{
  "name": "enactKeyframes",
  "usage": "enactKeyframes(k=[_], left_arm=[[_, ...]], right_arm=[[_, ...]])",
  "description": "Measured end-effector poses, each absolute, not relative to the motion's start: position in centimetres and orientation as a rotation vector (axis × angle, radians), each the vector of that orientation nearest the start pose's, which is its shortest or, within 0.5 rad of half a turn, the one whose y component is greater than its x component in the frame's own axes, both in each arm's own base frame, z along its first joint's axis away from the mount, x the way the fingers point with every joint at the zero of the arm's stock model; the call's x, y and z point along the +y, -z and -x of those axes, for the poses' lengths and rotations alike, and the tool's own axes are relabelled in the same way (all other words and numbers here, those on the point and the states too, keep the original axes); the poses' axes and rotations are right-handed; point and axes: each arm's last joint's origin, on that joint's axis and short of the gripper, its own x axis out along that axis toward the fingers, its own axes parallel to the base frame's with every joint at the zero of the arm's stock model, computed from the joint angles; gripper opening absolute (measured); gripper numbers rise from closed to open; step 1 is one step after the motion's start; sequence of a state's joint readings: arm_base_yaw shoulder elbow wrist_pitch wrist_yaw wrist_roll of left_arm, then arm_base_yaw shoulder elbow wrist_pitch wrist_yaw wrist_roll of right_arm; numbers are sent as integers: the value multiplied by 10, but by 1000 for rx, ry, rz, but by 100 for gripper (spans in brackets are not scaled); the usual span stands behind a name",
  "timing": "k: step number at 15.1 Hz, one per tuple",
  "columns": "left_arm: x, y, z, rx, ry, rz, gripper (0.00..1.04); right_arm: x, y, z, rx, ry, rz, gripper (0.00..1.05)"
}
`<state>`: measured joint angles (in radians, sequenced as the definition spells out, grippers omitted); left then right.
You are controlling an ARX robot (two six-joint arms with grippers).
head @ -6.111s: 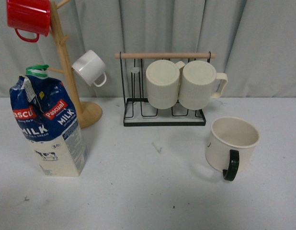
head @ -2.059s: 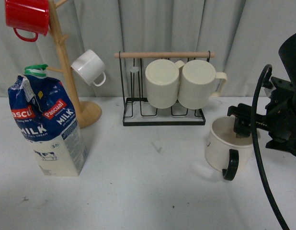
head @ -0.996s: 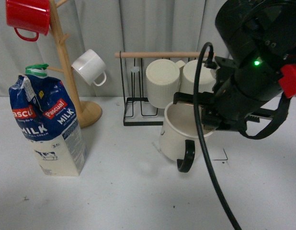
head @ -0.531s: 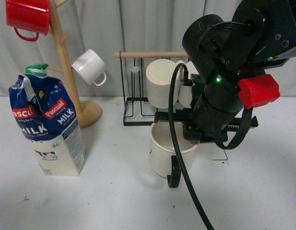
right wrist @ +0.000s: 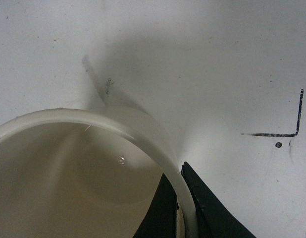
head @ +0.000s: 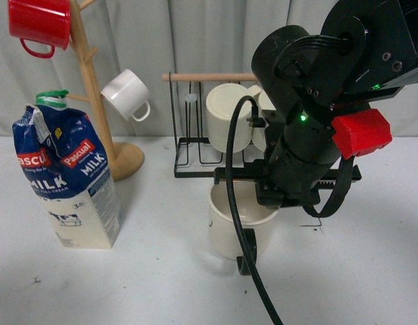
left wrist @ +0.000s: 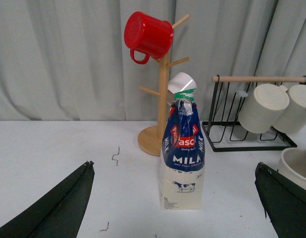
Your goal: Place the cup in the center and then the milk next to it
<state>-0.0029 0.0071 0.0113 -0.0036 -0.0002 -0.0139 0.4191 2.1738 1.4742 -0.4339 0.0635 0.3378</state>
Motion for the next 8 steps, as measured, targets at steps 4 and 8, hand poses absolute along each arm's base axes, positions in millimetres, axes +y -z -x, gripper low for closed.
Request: enactKeyframes(k=[4, 8], left_arm=[[0, -166, -97, -1, 3, 14, 98], [0, -166, -97, -1, 3, 14, 98]], right_arm=[[183, -130, -407, 1118, -159, -24, 31], [186, -137, -412, 1104, -177, -32, 76]])
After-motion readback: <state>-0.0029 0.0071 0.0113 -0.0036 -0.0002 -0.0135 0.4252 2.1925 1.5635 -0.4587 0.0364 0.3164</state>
